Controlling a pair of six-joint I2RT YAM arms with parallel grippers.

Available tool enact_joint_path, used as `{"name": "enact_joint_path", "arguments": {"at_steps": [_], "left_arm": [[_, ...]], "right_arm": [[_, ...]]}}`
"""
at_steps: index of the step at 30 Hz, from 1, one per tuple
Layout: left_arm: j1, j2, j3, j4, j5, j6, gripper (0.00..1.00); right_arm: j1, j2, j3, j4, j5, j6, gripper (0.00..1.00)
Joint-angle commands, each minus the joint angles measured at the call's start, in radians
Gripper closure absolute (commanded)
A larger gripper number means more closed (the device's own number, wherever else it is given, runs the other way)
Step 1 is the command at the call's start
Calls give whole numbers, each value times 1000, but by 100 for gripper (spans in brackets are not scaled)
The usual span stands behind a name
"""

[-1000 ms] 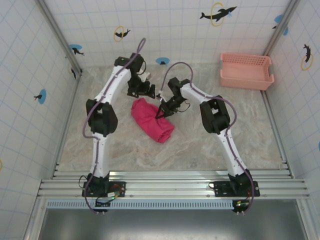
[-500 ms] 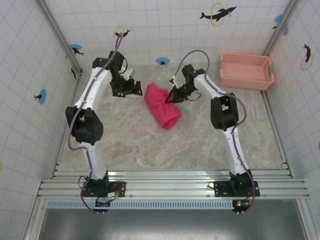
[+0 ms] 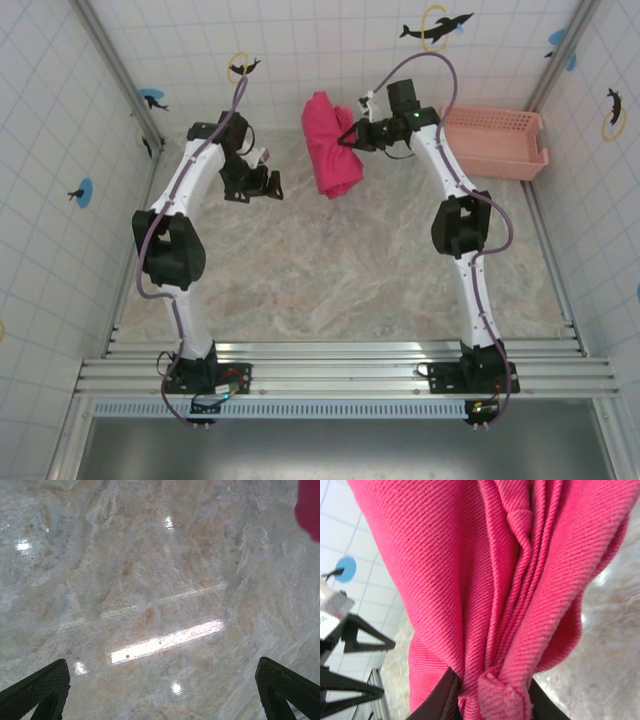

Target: Roll up the long pants

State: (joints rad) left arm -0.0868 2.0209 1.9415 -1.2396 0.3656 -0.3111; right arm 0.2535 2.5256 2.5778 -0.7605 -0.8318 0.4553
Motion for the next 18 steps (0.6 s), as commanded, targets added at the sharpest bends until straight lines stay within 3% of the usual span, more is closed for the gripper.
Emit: {"name": "enact_joint_path", "arguments": {"at_steps": [1, 5, 10, 18], "left_arm": [[15, -33, -25, -3, 4, 29, 2], [27, -35, -45, -10, -3, 39, 3], [42, -31, -61, -14, 3, 44, 2], [51, -19, -85, -18, 4, 44, 3]], "right_arm": [[-63, -94, 49, 275, 49, 147, 100], [-155, -111, 50, 473, 163, 260, 100], [-254, -147, 34, 543, 314, 290, 100], [-350, -303, -260, 810, 599, 342, 100]]}}
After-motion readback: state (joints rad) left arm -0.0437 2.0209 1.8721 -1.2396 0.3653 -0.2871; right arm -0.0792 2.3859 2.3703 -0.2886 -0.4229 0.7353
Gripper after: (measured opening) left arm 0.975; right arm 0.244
